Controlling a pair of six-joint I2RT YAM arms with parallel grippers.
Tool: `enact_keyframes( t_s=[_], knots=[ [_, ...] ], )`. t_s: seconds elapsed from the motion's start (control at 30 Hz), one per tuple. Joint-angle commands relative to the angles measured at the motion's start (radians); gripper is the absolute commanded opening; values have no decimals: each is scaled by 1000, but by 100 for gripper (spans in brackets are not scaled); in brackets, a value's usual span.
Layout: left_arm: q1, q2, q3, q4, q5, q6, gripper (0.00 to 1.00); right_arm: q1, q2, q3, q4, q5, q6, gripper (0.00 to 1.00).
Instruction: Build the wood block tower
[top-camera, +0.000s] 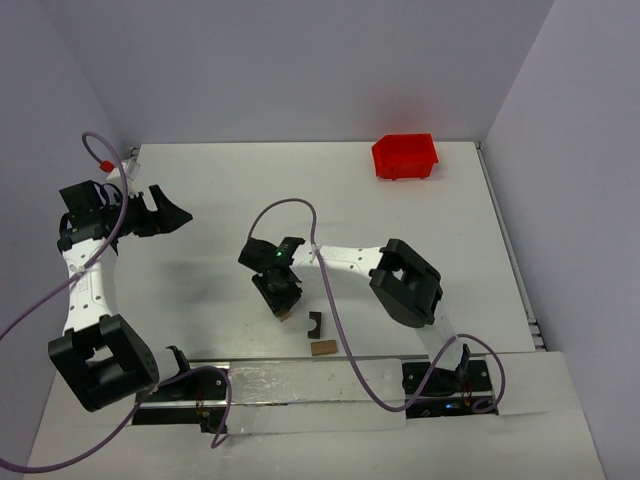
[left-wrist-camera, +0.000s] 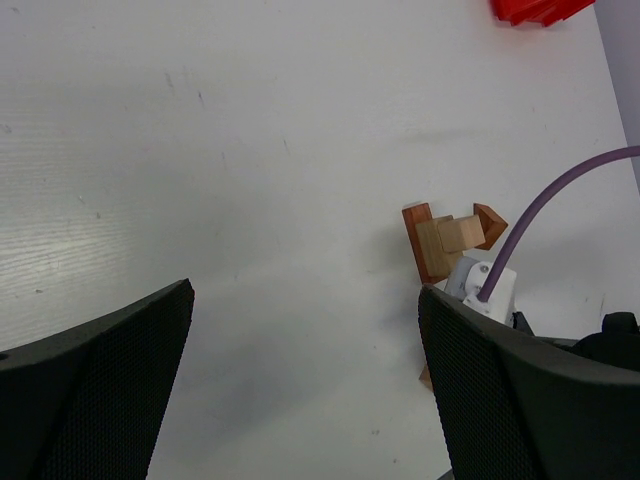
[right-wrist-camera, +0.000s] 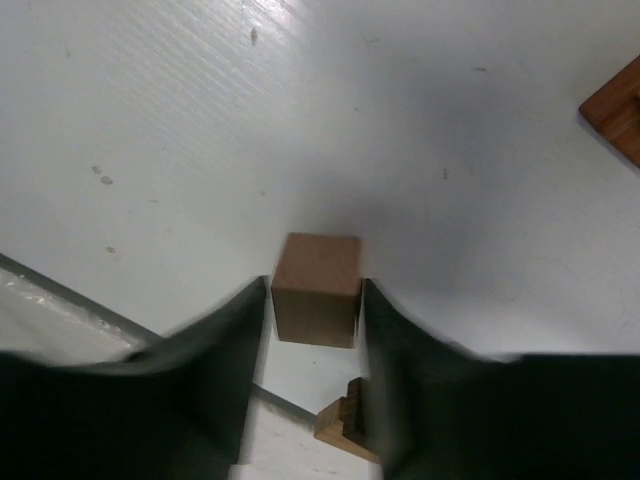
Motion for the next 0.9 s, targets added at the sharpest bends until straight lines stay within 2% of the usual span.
enact_keyframes(
  t_s=[0.0, 0.13, 0.27, 0.37, 0.43, 0.5, 0.73, 0.87],
  knots=[
    [10, -9, -1, 37, 12, 20, 99, -4, 3, 32, -9, -11, 33, 28],
    [11, -7, 5, 31, 10, 24, 99, -7, -43, 23, -12, -19, 42, 1],
    [11, -10, 13, 23, 11, 14, 99, -53, -178, 7, -43, -2, 54, 0],
    [11, -10, 16, 23, 13, 3, 99, -161, -254, -1, -71, -11, 86, 0],
    [11, -9, 16, 31, 15, -16, 99, -282, -317, 0, -106, -69, 127, 0],
    [11, -4, 15, 44, 18, -51, 99, -348, -354, 6, -136, -123, 144, 0],
    [11, -10, 2, 75, 12, -90, 99, -347, -366, 1, -140, -5, 138, 0],
    [11, -10, -1, 75, 2, -84, 99, -341, -309, 34, -155, 36, 136, 0]
  ],
)
